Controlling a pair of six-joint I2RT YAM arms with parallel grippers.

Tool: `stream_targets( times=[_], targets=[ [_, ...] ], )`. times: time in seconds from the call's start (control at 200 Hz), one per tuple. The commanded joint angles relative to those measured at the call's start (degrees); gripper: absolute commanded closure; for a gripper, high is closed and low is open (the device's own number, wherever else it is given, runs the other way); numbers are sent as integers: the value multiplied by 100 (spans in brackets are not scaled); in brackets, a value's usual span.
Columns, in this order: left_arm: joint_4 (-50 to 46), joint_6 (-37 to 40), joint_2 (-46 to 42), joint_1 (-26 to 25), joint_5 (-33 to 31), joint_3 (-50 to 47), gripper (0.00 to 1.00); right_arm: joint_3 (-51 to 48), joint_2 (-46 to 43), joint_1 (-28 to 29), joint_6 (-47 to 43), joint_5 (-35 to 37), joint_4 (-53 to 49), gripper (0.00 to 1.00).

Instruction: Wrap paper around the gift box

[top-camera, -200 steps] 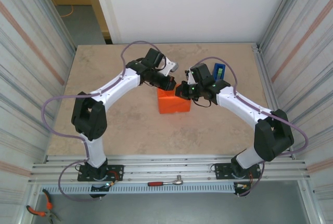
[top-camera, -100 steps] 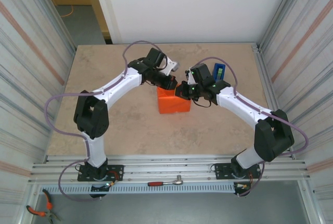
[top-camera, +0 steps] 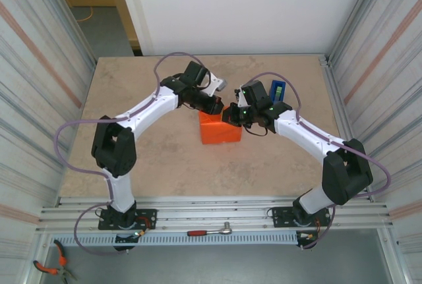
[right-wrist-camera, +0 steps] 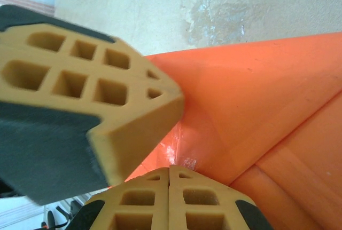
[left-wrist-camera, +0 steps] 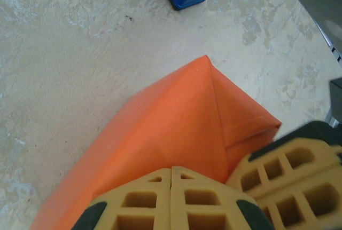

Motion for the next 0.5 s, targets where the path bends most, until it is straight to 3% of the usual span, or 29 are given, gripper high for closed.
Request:
stream_targets(
  times=[0.0, 0.491],
  targets=[
    [-246, 152, -518, 35, 44, -140, 100, -334, 278, 95, 30, 191, -749, 100],
    [-44, 123, -945, -38, 74, -1074, 100, -372, 213, 95, 32, 220, -771, 100]
  ],
)
